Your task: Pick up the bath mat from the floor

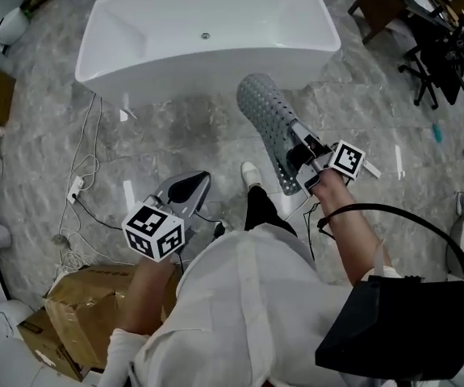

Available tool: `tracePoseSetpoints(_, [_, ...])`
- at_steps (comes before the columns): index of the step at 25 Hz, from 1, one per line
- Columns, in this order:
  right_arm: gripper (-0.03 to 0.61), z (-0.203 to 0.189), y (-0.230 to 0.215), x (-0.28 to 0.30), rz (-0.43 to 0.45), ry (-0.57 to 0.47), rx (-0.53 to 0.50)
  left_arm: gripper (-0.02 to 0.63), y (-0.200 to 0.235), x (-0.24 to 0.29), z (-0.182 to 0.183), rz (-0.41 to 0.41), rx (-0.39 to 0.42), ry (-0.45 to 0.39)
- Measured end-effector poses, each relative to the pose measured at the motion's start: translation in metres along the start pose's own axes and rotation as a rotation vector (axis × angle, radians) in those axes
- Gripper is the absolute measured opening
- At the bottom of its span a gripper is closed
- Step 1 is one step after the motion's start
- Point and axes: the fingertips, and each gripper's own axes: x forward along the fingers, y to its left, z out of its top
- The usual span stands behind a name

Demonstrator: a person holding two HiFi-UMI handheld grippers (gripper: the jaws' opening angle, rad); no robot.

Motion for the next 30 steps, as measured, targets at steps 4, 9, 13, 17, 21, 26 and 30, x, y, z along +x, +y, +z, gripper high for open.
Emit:
tracePoseSetpoints(4, [0.017,-0.008,0.042,-0.017,0.061,-0.015,0.003,0.006,-0.010,-0.016,-0.007,-0.010,-0.001,-0.012])
tracePoseSetpoints(9, [0.017,-0.035,0.066,-0.057,0.086,-0.025,-0.020,0.006,-0.033,-0.046,-0.036,-0.002,0.024,-0.025])
tracePoseSetpoints(13, [0.016,-0.043,0.080,-0.064,0.087,-0.020,-0.022,0.006,-0.029,-0.061,-0.042,0.010,-0.003,-0.023])
tracePoseSetpoints(17, [0.017,-0.056,0.085,-0.072,0.092,-0.018,-0.014,0.006,-0.027,-0.070,-0.055,0.018,-0.017,-0.016])
tracePoseSetpoints(21, [0.017,-0.064,0.086,-0.079,0.088,-0.025,-0.011,0.006,-0.026,-0.076,-0.058,0.021,-0.012,-0.014])
tracePoseSetpoints(26, [0.017,-0.063,0.090,-0.078,0.090,-0.019,-0.016,0.006,-0.020,-0.080,-0.054,0.034,-0.015,-0.007])
tracePoseSetpoints(30, [0.017,-0.062,0.095,-0.078,0.099,-0.019,-0.033,0.006,-0.021,-0.083,-0.051,0.033,-0.009,-0.012])
